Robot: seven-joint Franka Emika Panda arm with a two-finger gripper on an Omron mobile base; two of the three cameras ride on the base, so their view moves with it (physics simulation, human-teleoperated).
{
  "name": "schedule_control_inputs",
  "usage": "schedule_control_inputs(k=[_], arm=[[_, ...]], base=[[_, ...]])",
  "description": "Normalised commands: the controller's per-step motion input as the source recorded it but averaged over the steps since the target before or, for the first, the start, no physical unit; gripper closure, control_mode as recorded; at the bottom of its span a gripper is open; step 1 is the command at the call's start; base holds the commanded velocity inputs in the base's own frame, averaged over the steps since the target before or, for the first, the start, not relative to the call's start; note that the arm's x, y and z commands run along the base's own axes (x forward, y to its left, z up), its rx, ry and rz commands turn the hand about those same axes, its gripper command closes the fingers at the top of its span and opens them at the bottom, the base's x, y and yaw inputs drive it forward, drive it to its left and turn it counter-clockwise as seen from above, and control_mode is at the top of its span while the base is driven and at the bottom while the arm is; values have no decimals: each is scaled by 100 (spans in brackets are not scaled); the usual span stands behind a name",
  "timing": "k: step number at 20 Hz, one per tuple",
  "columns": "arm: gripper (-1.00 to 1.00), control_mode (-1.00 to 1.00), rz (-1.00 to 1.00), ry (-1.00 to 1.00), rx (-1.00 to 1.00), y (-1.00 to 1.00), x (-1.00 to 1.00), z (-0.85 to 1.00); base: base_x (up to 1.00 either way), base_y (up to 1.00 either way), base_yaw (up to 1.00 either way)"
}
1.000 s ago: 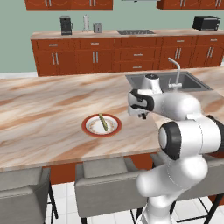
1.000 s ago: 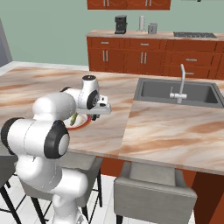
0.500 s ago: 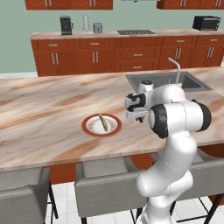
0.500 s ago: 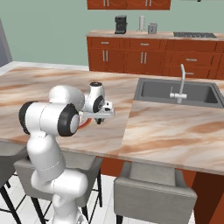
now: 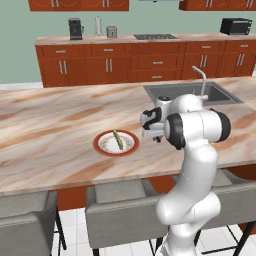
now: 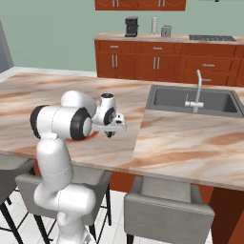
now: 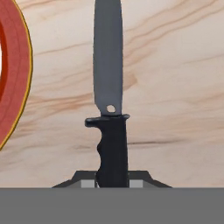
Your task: Retrieve the butter from the fridge and place it on a plate on the dining table. Then retrieve the butter knife by the fridge and place it near the plate.
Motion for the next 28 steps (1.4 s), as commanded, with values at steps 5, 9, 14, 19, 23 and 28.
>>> schedule_control_inputs(k=[5, 9, 14, 19, 23, 28], arm=[[100, -100, 0, 0, 3, 0, 6, -25], [100, -100, 0, 0, 3, 0, 10, -26], [100, -100, 0, 0, 1, 0, 11, -24], [100, -100, 0, 0, 1, 0, 14, -17], [100, -100, 0, 0, 0, 0, 20, -11], [100, -100, 0, 0, 0, 0, 30, -7]], base=[[0, 0, 0], [0, 0, 0], [0, 0, 0], [0, 0, 0], [0, 0, 0], [0, 0, 0]])
